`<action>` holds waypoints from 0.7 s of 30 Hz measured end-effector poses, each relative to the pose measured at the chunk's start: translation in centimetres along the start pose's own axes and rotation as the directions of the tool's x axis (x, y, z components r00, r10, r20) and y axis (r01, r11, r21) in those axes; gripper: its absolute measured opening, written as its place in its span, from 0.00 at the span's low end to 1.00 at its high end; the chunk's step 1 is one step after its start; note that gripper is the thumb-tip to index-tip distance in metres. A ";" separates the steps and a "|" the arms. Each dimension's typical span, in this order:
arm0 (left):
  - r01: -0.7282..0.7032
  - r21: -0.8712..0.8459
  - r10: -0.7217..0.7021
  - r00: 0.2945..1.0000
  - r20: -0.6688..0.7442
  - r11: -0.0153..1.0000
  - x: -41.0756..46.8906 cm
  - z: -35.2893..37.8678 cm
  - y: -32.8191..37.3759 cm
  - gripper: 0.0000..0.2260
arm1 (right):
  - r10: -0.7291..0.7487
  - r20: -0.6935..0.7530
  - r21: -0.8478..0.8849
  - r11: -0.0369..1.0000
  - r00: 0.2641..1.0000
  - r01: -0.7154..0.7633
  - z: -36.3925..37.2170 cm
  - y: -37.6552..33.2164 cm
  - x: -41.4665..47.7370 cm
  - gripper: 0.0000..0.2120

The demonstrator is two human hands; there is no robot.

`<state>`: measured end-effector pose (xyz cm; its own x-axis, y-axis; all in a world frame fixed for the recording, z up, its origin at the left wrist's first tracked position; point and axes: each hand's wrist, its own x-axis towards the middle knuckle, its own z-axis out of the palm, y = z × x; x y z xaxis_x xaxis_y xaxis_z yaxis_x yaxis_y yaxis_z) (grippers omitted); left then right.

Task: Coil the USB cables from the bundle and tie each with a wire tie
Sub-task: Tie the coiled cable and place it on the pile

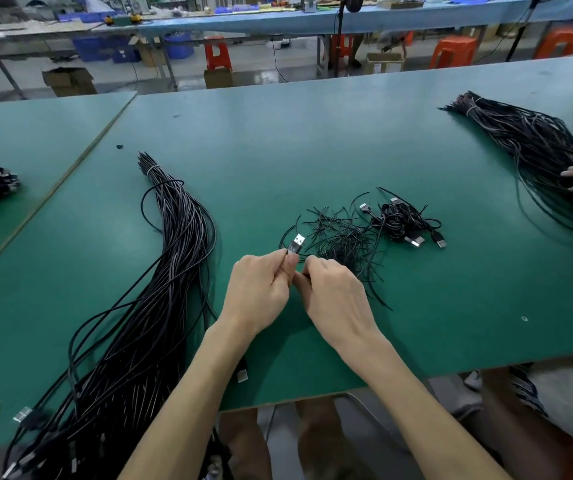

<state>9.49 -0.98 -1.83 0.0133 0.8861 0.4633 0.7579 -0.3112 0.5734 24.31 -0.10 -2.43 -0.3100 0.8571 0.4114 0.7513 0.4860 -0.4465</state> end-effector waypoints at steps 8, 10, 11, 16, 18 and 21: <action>0.035 -0.022 -0.036 0.998 -0.052 0.999 0.0 0.6 -0.1 0.12 | 0.091 0.043 0.247 0.964 0.995 -0.099 -0.5 0.4 0.3 0.13; 0.076 -0.087 -0.083 0.992 -0.091 0.993 0.0 0.9 0.0 0.09 | 0.061 0.005 0.262 0.963 0.998 -0.060 -0.5 0.4 0.2 0.11; 0.097 -0.111 -0.110 0.988 -0.110 0.989 0.0 1.0 0.0 0.09 | 0.034 -0.027 0.250 0.968 0.999 -0.026 -0.5 0.3 0.2 0.11; 0.242 -0.345 -0.297 0.948 -0.116 0.907 0.4 1.1 0.0 0.11 | -0.135 -0.161 0.127 0.979 0.978 0.156 0.0 -0.1 -0.3 0.08; 0.265 -0.488 -0.340 0.938 -0.071 0.832 0.4 1.2 0.4 0.12 | -0.171 -0.173 0.132 0.972 0.970 0.195 0.0 -0.1 -0.3 0.07; 0.315 -0.800 -0.405 0.909 0.098 0.512 0.5 0.8 0.5 0.13 | -0.212 -0.111 0.139 0.964 0.971 0.226 0.1 0.0 -0.4 0.09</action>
<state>10.41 -0.39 -1.84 -0.2307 0.9653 0.1224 -0.1296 -0.1551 0.9794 24.37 -0.42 -2.64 -0.3952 0.7104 0.5824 0.5736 0.6860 -0.4476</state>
